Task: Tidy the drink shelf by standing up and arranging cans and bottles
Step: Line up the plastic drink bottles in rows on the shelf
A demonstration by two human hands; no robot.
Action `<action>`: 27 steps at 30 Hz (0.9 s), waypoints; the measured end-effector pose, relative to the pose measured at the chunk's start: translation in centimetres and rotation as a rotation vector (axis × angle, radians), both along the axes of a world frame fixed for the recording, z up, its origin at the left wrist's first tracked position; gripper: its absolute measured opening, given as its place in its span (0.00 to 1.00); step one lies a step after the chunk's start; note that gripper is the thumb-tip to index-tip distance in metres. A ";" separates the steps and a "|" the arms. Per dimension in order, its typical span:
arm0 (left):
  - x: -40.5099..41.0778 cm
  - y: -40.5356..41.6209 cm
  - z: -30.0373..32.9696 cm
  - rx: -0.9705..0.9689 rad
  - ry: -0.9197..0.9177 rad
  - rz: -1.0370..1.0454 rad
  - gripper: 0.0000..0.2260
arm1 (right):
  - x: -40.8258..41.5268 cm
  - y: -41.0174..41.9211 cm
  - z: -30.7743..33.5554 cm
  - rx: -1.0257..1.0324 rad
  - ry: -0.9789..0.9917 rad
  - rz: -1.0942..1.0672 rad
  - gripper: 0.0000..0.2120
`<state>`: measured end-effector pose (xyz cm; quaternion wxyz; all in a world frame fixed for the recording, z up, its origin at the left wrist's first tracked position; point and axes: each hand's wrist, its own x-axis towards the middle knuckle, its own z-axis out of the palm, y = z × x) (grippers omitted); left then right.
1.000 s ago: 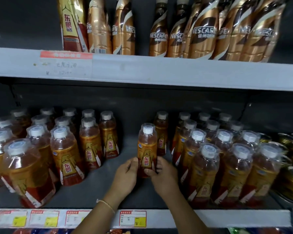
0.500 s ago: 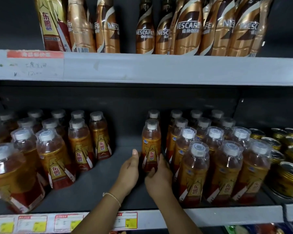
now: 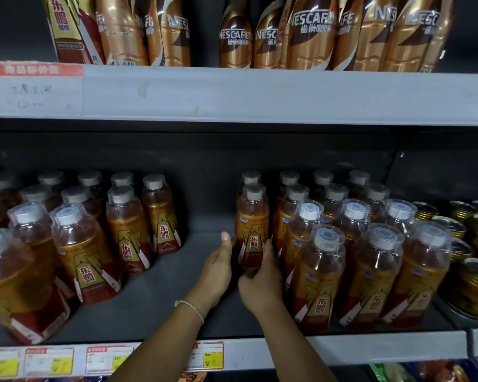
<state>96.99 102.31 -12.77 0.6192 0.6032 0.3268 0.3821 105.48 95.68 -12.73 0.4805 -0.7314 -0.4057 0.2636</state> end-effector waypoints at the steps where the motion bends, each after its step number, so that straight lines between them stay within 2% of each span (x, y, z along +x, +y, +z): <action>1: 0.0 0.1 -0.1 -0.002 -0.005 -0.005 0.32 | 0.0 0.0 0.0 0.000 0.000 -0.002 0.47; 8: -0.2 0.5 -0.8 -0.004 0.008 -0.024 0.43 | 0.0 0.0 -0.2 -0.003 -0.018 0.009 0.48; 13: -0.3 0.7 -0.8 -0.017 0.000 -0.041 0.33 | -0.1 0.1 -0.3 -0.032 -0.065 0.014 0.48; 19: -0.6 0.7 -0.5 -0.032 0.034 -0.061 0.36 | -0.1 0.0 -0.2 -0.057 -0.083 0.033 0.48; 23: -1.5 0.3 0.0 0.024 0.079 -0.034 0.33 | -0.9 -0.8 -0.2 -0.001 -0.228 -0.039 0.39; 27: -4.2 0.3 1.0 0.041 0.028 0.181 0.36 | -2.8 -1.5 -0.2 0.276 -0.383 -0.112 0.26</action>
